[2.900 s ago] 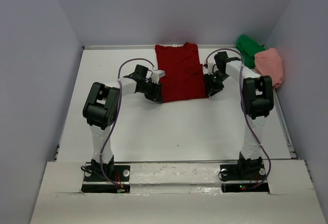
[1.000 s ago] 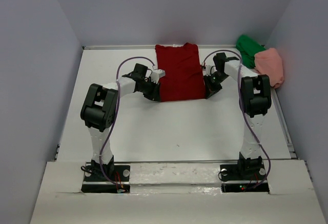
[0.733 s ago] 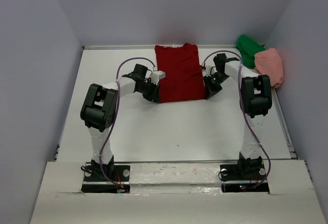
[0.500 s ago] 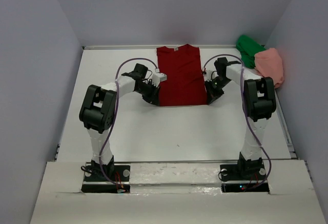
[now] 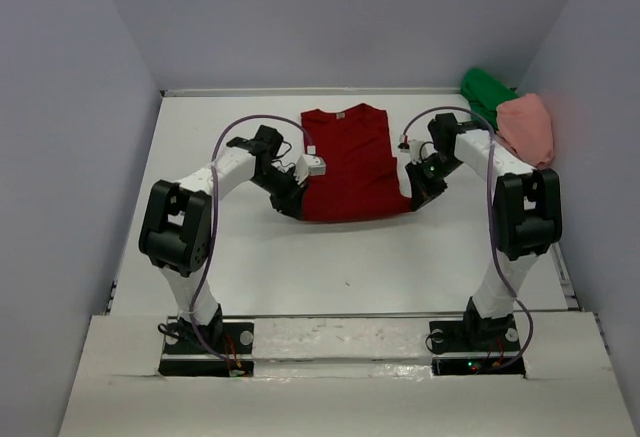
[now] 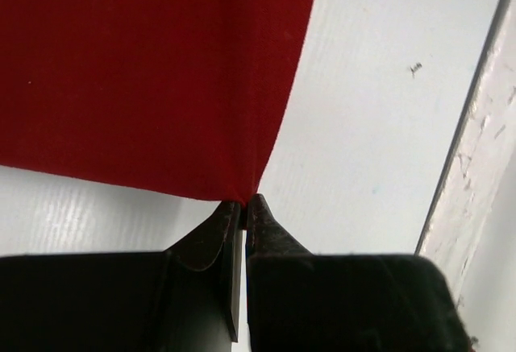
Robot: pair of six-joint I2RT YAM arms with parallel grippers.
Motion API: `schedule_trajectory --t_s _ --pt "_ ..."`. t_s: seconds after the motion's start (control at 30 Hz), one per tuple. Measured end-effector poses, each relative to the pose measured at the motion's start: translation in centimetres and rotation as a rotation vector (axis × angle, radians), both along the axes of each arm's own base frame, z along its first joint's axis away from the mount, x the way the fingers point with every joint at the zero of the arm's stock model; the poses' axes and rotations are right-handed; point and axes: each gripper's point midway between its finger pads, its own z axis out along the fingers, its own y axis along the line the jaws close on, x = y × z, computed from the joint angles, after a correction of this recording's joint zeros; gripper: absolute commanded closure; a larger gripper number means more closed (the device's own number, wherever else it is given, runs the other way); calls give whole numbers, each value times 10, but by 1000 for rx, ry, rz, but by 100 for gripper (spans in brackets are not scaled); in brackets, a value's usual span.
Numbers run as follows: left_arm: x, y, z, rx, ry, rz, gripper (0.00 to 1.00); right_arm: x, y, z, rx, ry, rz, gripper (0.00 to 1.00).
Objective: Fold and stack the t-shirts
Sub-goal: Fold the long partially folded tshirt into a neat square
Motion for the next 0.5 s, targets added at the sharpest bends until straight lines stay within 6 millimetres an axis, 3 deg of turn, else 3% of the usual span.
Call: schedule_trajectory --t_s 0.2,0.5 --pt "-32 10 10 -15 3 -132 100 -17 2 14 -3 8 41 100" --pt "-57 19 24 -38 -7 -254 100 -44 7 41 13 -7 113 100"
